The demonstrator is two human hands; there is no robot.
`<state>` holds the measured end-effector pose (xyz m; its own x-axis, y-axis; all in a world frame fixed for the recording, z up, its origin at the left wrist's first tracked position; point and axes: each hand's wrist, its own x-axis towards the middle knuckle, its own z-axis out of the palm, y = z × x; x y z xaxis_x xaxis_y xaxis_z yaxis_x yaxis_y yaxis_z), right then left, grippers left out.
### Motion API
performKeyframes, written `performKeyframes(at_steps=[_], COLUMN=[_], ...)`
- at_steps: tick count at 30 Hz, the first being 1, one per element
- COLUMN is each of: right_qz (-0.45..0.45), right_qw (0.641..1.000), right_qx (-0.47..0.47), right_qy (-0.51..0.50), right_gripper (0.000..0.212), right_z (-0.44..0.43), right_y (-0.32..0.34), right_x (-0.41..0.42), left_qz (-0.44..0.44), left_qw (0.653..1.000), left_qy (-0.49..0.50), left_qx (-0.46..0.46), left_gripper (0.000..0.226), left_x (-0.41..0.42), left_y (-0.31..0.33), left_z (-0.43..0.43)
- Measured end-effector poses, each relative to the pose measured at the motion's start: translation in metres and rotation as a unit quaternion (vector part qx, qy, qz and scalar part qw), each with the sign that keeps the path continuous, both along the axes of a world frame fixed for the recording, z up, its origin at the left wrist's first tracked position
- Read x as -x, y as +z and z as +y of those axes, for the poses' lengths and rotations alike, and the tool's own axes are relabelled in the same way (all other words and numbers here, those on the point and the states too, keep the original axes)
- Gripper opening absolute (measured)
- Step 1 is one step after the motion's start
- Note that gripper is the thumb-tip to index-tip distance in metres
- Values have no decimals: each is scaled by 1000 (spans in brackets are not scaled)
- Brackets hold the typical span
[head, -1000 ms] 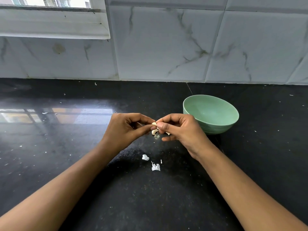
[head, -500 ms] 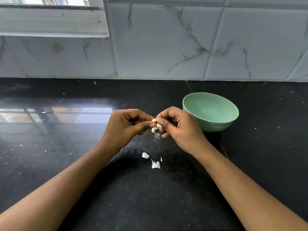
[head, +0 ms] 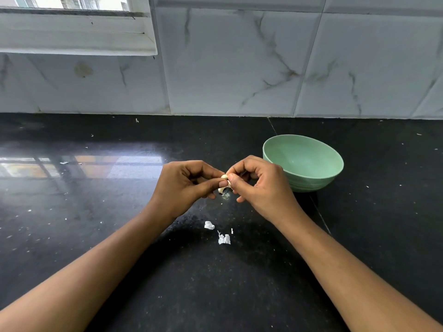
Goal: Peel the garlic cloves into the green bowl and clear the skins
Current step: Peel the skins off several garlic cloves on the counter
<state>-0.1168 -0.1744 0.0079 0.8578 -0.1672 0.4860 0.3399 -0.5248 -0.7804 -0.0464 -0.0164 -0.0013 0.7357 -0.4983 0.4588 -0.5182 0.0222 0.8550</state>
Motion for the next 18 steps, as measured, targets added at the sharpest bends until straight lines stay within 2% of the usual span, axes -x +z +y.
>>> performKeyframes(at_steps=[4,8,11,14,18], right_qz=[0,-2,21,45,35], right_qw=[1000,1000,1000,997,999], right_qx=[-3,16,-15,-58,-33], right_qy=[-3,-16,7,29,7], right_gripper=[5,15,5,8,9], right_z=[-1,0,-1,0,-1], right_y=[-1,-2,0,4,3], right_x=[0,-1,0,2,1], left_qz=[-13,-38,-53,-63,-99], left_qw=[1000,999,998,998,994], left_qy=[3,15,22,26,25], left_qx=[-5,-12,-15,-16,-34], left_gripper=[16,15,13,13,12], left_x=[0,0,0,0,0], left_y=[-1,-1,0,2,1], left_z=[0,1,2,2,3])
